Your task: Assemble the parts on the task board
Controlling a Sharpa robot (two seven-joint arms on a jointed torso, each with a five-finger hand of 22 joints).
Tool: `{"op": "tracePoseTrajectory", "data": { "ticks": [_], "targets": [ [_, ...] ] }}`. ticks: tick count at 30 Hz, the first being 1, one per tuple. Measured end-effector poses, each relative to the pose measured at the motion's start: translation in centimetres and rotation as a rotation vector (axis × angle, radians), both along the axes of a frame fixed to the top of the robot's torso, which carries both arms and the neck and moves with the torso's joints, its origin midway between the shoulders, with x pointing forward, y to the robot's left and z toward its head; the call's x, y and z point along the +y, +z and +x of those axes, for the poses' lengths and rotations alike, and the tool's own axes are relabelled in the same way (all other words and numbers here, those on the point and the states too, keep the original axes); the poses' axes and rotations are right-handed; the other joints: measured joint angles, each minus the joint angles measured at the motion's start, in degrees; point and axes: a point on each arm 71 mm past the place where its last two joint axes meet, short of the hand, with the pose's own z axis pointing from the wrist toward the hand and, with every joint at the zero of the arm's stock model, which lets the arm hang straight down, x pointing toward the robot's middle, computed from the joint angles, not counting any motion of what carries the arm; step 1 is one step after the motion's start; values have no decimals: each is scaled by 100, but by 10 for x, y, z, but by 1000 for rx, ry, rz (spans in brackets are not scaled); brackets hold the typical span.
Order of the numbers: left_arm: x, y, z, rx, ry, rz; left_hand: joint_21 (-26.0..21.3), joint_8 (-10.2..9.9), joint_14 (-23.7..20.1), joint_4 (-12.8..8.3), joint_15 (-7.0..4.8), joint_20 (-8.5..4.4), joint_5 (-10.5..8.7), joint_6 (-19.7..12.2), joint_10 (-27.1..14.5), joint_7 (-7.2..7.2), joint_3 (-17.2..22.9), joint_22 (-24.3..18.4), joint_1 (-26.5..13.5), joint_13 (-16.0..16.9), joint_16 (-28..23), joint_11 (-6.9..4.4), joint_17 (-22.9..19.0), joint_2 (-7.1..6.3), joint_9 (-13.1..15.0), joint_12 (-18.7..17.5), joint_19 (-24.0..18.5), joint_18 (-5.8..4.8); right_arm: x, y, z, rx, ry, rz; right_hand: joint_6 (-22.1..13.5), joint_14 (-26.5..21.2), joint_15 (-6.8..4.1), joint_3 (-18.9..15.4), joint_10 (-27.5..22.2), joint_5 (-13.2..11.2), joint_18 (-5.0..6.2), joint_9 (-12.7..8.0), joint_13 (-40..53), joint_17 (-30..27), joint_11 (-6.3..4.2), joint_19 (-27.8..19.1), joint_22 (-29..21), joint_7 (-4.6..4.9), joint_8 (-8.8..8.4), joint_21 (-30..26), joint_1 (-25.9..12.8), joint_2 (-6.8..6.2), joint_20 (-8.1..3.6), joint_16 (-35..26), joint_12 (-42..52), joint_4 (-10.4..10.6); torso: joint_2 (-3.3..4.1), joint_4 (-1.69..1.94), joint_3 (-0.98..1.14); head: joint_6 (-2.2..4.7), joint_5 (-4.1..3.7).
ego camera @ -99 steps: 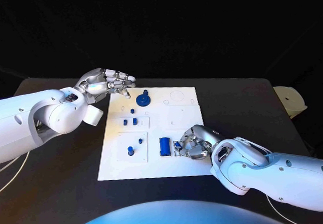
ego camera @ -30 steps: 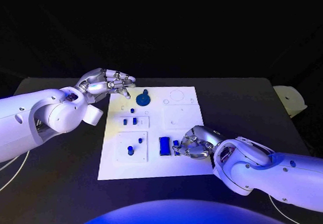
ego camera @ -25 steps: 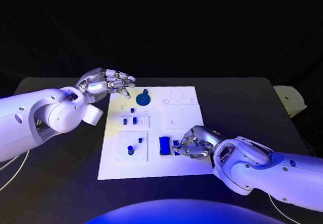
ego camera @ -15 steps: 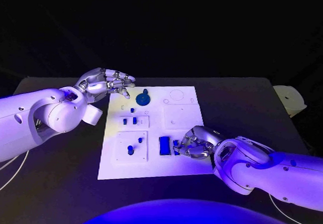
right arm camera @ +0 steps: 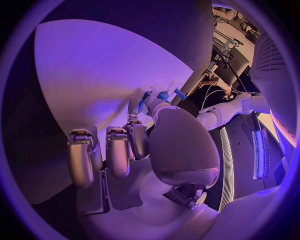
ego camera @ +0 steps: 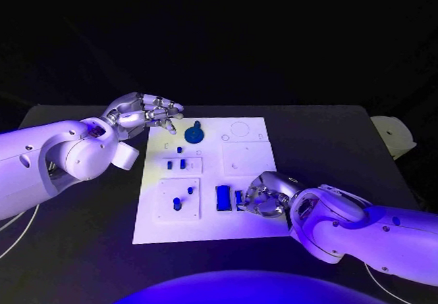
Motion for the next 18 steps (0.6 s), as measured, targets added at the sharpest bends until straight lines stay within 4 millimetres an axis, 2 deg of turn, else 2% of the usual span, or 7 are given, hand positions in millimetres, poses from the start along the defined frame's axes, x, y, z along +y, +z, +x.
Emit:
{"op": "tracePoseTrajectory", "data": {
  "ticks": [18],
  "targets": [
    [0, 0, 0, 0, 1, 1, -29, 0, 0, 16, 0, 0, 0, 0, 0, 0, 16, -11, 0, -1, 0, 0, 1, 0, 0, 0, 0, 0, 2, 0, 2, -21, 18, -11, 16, 0, 1, 0, 0, 37, 0, -9, -1, 5, 0, 0, 4, -16, 0, 0, 54, 8, 0, 0, 0, 0, -2, 1, 3, 11, 0]
  ]
}}
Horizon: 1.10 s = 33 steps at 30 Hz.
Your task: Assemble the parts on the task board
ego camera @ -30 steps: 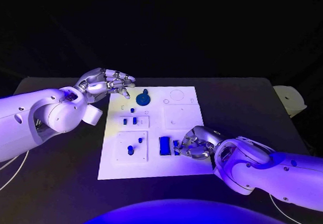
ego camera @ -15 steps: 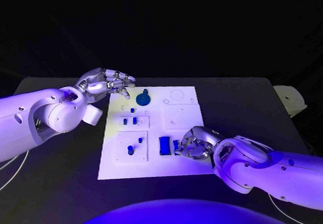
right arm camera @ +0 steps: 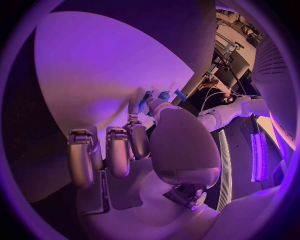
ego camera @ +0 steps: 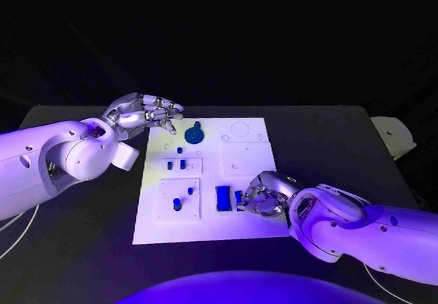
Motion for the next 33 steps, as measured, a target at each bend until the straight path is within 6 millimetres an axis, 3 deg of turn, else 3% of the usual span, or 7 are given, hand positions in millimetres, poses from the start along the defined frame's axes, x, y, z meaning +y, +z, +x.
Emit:
{"op": "tracePoseTrajectory", "data": {
  "ticks": [9, 15, 19, 23, 27, 30, 33],
  "targets": [
    [0, 0, 0, -3, 3, 0, 0, 0, 0, 0, 0, 0, 0, 0, 0, 0, 0, -6, 0, 7, 0, 0, 4, 0, 0, 22, 0, 0, -3, 15, 3, -62, 15, 84, -41, 0, 0, -30, 0, 67, 0, -26, 0, -1, 0, 0, -1, 41, -10, 0, 0, 0, 0, 0, -173, 66, -9, 0, -5, 36, 9],
    [0, -4, 0, -8, 18, -10, 0, 0, 0, 0, 0, 0, 0, 0, 0, 0, 0, -8, 0, 7, 0, 0, 3, 0, 0, 23, 0, 0, -10, 33, 21, -150, 26, 230, -174, 0, 0, -31, -41, 67, 0, -35, -1, -1, 42, 0, -1, 110, -111, -105, 147, -23, 0, -89, -445, 67, -38, 5, -12, 111, 13],
    [0, -9, -1, -7, 36, -22, -17, 0, -21, 0, 21, 0, 0, 0, 0, 0, 0, -11, 0, 6, 0, 0, 3, 0, 0, 23, 0, 0, -20, 45, 40, -209, 3, 312, -300, -2, 46, 10, -215, 75, 0, -60, 0, -2, 106, 0, -2, 164, -226, -590, 333, -32, 29, -295, -930, 32, -83, 7, -36, 183, 13],
    [0, -16, 0, -3, 59, -37, -33, 0, -21, 0, 21, 0, 0, 0, 0, 0, 0, -29, 0, 13, 0, 0, 3, 0, 0, 47, 0, 0, -33, 52, 67, -237, -58, 385, -459, -9, 116, 94, -772, 93, 266, -96, -442, -327, 186, -42, -2, 260, -401, -1733, 530, -19, 127, -917, -2375, 21, -159, 1, -71, 296, 28],
    [-1, -23, 3, 8, 100, -61, -242, 0, -57, 48, -15, 0, -132, -44, 35, -44, -48, -153, 0, 29, -166, -35, -80, 0, 19, 83, 0, 0, -46, 52, 97, -230, -153, 470, -683, -315, 233, 164, -1548, -112, 588, -101, -1648, -1641, 313, -569, -60, 394, -584, -3792, 759, -37, 216, -2145, -4332, -21, -256, -19, -107, 460, 85],
    [-1, -28, 8, 12, 137, -77, -655, 1, -83, 91, -1, 15, -234, -63, 43, -63, -12, -427, 0, -2, -698, -42, -304, 0, 43, 47, 15, 0, -54, 50, 117, -216, -227, 530, -830, -826, 325, 319, -1846, -112, 892, -160, -2285, -2955, 411, -1160, -1054, 483, -731, -5978, 913, -71, 302, -3582, -4983, -31, -332, -36, -131, 575, 125],
    [2, -32, 15, 12, 187, -93, -1134, 46, -128, 143, 43, 86, -266, -93, 43, -93, 16, -749, 0, -104, -1360, -42, -529, 0, 58, -71, 39, -1, -60, 47, 137, -198, -301, 597, -798, -1162, 425, 527, -1932, -112, 898, -340, -3367, -3534, 484, -1396, -1897, 519, -921, -7107, 981, -139, 390, -4682, -5847, 51, -405, -51, -149, 689, 182]
  ]
}}
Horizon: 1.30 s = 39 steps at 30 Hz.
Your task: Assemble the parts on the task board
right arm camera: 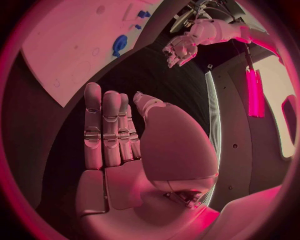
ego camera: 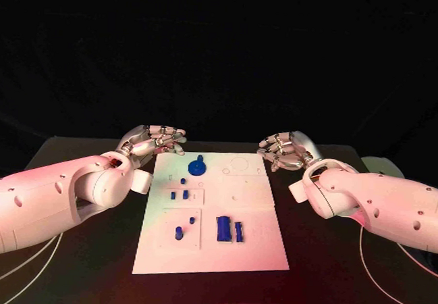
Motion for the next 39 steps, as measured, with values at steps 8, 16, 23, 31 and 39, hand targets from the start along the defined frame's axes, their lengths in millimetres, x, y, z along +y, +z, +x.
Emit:
{"op": "tracePoseTrajectory", "data": {
  "ticks": [8, 16, 23, 31, 39],
  "targets": [
    [5, -12, 19, -11, 105, -40, -1172, 0, -117, 82, 261, 301, -32, -193, -116, -34, 82, -762, 23, -80, -1459, 115, -286, -23, -30, -564, -123, -1, -2, -11, 30, 50, -54, 144, 10, -884, 453, 124, 90, -23, -2, -411, -2110, -1060, 338, -643, -2040, 249, -505, -1485, 20, -68, 478, -2288, -1274, 12, -147, -3, -9, 204, 116],
    [1, -18, 25, -31, 145, -67, -2221, -105, -778, 28, 330, 440, -122, -621, -316, -37, -118, -1427, -64, -114, -2446, 119, -521, 43, -247, -929, -718, -31, 4, -18, 37, 75, -32, 205, -534, -1324, 641, -277, -411, -64, -6, -937, -3169, -1871, 452, -1164, -3674, 280, -837, -1531, -298, 179, 618, -3222, -1347, -233, -240, 16, 42, 277, 221],
    [-1, -19, 20, -22, 143, -67, -2927, -981, -3811, -177, -185, -522, -784, -3531, -3757, -770, -1988, -1769, -1887, -335, -3531, -478, -1152, 631, -1136, -1199, -3606, -683, 8, -16, 30, 79, -34, 234, -3618, -4564, 263, -1684, -3555, -381, -642, -2521, -3803, -3246, -62, -4516, -4947, -398, -1256, -1741, -2139, 787, -125, -3833, -1582, -1047, -250, 34, 56, 370, 218],
    [-21, -18, -3, -5, 156, -66, -3182, -1322, -4992, -257, -388, -900, -1019, -4666, -5503, -1057, -2712, -1898, -5844, -418, -3948, -719, -1400, 859, -1481, -1276, -4731, -900, 36, -9, -2, 87, -27, 376, -4820, -6561, 117, -2219, -5723, -482, -812, -3141, -4043, -3780, -263, -6374, -5433, -663, -1399, -1812, -5925, 1019, -415, -4040, -1646, -1376, -324, 108, 159, 709, 242],
    [-38, -14, -30, 1, 225, -26, -3226, -1398, -5260, -286, -436, -998, -1090, -4924, -5917, -1116, -2864, -1927, -7105, -436, -4026, -792, -1459, 916, -1566, -1304, -4984, -901, 47, 0, -24, 77, -85, 482, -5088, -7039, 76, -2342, -6250, -513, -902, -3291, -4099, -3909, -311, -6809, -5549, -724, -1432, -1834, -7363, 1076, -502, -4105, -1669, -1447, -362, 152, 214, 836, 249]
  ]
}}
